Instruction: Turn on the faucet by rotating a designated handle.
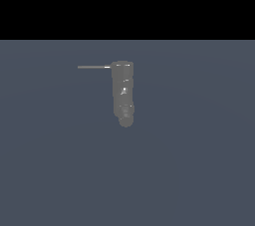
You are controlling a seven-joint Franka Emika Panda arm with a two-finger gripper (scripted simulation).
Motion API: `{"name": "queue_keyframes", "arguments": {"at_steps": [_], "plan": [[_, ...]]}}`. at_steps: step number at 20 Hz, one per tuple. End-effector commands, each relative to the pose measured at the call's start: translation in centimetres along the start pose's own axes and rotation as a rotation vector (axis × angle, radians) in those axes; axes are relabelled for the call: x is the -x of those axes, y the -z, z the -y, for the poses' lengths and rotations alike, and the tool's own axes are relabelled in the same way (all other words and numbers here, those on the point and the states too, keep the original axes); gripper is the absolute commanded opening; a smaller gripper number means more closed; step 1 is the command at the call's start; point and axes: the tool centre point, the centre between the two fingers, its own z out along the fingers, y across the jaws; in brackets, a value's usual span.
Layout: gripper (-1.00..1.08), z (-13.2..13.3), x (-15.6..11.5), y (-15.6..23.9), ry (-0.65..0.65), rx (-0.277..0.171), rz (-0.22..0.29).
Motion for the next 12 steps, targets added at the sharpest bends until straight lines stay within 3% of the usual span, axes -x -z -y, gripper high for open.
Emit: {"name": "queue_keyframes", "arguments": {"at_steps": [1,12], "plan": [[-1.0,1.3,-0.5,-1.0,-0.051,-0.001,0.0],[-1.0,6.7,-3.6,-5.3,-0.27,-0.005,0.002]]}}
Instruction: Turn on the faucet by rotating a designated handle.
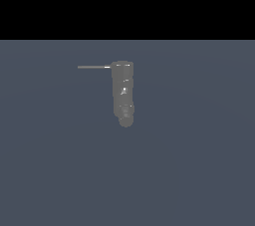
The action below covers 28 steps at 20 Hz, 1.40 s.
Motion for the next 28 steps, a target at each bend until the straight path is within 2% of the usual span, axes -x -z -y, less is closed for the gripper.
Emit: {"name": "queue_keyframes", "arguments": {"at_steps": [1,14,28], "plan": [[-1.0,1.3,-0.5,-1.0,-0.051,-0.002,0.001],[-1.0,7.4,-4.2,-5.8,-0.299,-0.007,0.002],[-1.0,12.2,-9.5,-10.6,-0.549,-0.007,0.001]]}}
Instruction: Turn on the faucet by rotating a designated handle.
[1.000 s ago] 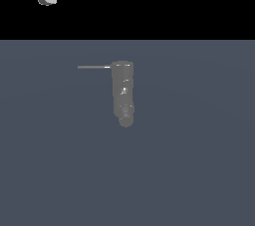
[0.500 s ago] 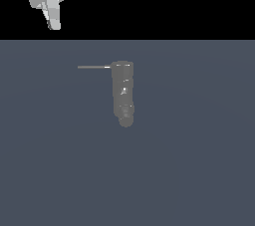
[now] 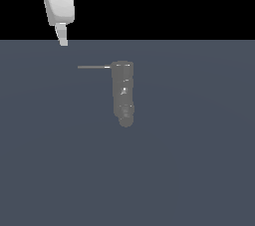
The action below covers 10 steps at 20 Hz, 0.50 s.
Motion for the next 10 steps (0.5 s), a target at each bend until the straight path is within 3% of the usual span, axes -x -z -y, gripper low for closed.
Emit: {"name": "queue_keyframes", "arguments": {"at_steps": [1,10], "plan": [[-1.0,1.2,-0.6,-0.9,-0.047,0.0,-0.001],[-1.0,5.5,-3.4,-4.4,-0.227,0.002,-0.007]]}}
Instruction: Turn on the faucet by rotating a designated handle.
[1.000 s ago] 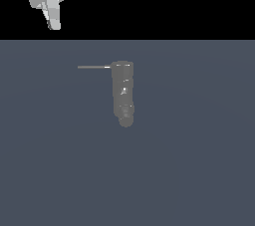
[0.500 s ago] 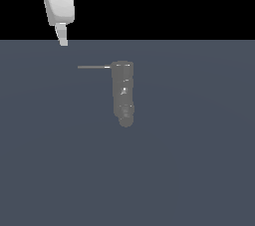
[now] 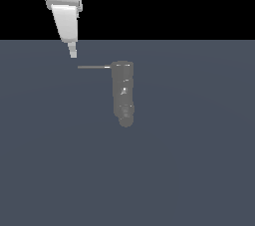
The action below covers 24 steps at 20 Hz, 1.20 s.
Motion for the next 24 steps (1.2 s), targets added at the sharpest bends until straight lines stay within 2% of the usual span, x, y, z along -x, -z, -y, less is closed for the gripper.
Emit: {"name": "queue_keyframes", "arguments": {"at_steps": [1,12,24], "plan": [[-1.0,1.3,-0.7,-1.0,-0.052,0.0,-0.003],[-1.0,5.4,-3.4,-4.0,-0.218,0.003,-0.007],[-1.0,6.1,-4.0,-4.6,-0.252,0.003,-0.006]]}}
